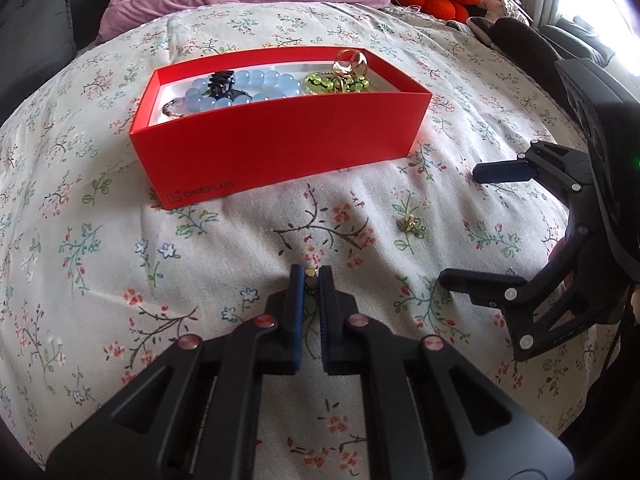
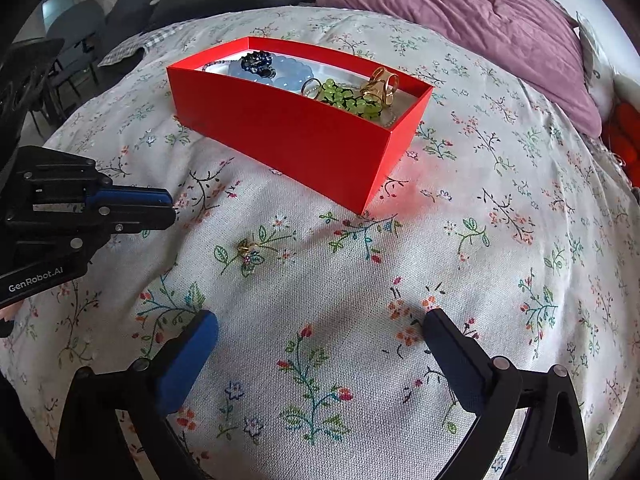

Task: Organize jewelry
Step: 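Close the left tool on a gold earring while the right tool grasps the other gold earring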

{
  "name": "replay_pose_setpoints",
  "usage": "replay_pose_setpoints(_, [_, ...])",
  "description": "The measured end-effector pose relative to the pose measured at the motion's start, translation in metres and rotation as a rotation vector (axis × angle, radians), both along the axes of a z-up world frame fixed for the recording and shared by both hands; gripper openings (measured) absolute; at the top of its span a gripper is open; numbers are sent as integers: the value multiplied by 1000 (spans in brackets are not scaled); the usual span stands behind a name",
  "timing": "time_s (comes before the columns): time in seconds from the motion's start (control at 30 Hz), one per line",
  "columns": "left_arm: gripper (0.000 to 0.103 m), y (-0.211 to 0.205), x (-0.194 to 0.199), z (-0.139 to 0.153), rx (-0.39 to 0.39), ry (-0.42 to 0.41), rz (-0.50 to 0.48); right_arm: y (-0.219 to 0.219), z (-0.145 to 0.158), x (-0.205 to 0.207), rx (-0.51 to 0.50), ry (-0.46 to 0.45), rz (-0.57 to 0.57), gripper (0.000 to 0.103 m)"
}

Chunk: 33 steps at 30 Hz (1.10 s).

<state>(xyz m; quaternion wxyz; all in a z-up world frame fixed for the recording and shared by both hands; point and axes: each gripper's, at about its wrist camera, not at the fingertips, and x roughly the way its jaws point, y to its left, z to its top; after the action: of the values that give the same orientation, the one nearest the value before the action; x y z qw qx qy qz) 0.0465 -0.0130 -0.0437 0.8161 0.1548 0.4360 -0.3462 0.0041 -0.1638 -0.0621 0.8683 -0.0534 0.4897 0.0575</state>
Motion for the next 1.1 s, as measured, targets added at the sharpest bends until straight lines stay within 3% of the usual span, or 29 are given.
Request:
replay_pose_setpoints(0.47, [8, 9, 3, 5, 6, 24, 42, 11, 4, 12, 10, 19, 31, 103])
replay_pose_setpoints(0.6, [8, 11, 3, 5, 5, 26, 42, 18, 6, 15, 13, 16, 52, 98])
replay_pose_setpoints(0.73, [8, 13, 4, 6, 3, 26, 42, 26, 9, 18, 28, 8, 86, 80])
replay_pose_setpoints(1.1, [8, 15, 6, 9, 2, 23, 43, 36, 11, 24, 39, 1, 120, 48])
